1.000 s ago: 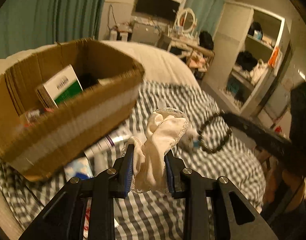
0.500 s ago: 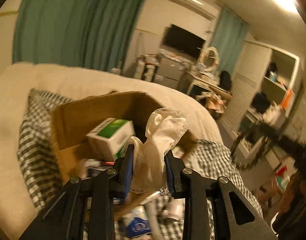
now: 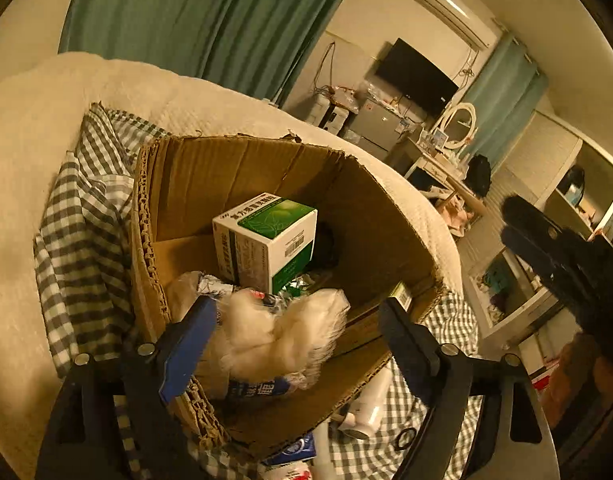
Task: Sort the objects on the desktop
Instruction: 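Carry the cloth into the box and open left tool while right drops the bracelet in, then grasp the white plastic bottle with left tool while right grasps the white rabbit figurine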
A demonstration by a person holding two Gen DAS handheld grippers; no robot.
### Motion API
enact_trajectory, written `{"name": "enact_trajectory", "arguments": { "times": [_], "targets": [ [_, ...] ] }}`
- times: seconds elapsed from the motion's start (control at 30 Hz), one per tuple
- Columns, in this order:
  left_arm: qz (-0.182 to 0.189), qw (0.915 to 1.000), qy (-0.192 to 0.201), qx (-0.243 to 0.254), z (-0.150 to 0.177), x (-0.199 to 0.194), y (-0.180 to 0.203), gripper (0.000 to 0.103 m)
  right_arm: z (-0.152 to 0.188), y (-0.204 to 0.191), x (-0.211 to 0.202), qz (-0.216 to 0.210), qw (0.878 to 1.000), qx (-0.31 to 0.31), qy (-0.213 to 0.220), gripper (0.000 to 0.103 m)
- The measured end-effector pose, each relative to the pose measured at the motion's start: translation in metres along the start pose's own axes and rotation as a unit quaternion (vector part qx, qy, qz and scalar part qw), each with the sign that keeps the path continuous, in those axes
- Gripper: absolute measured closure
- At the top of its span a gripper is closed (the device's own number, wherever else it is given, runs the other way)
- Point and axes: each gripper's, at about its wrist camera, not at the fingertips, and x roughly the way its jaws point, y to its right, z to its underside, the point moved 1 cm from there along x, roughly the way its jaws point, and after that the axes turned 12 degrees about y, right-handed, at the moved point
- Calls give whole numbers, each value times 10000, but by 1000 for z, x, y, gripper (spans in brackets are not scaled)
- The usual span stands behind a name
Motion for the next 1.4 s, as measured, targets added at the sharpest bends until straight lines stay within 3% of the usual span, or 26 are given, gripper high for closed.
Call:
{"name": "enact_trajectory", "arguments": {
  "times": [0.1, 0.23, 0.47, 0.57, 0.7, 0.83, 1.03, 1.27, 1.4],
  "targets": [
    [-44, 10000, 28, -55, 1, -4, 1, 13, 0, 8, -26, 187, 9998, -64, 94, 42],
    [46, 9999, -55, -109, 7, -12, 9, 13, 13, 24, -74, 641, 9970, -332, 269, 31],
    [193, 9990, -65, 388, 43, -36, 44, 9, 84, 77, -135, 1179, 9926, -139, 273, 31],
    [341, 9973, 24, 657, 61, -39, 67, 8, 104, 104, -132, 1304, 9914, -15, -92, 31],
    [506, 9931, 7, 1057, 82, -36, 96, 8, 105, 133, -125, 1256, 9917, 237, -163, 31],
    [630, 9864, -201, 1502, 106, -19, 120, 7, 116, 149, -113, 1218, 9919, 16, -366, 31],
    [563, 9792, -831, 1765, 146, 24, 129, 7, 146, 171, -79, 1104, 9896, -408, -831, 31],
    [363, 9700, -1048, 2161, 168, 69, 132, 7, 180, 198, -47, 1181, 9853, -7, -1233, 31],
    [448, 9651, -1234, 2264, 178, 90, 132, 7, 189, 206, -40, 1147, 9840, 176, -1351, 31]
  ]
}}
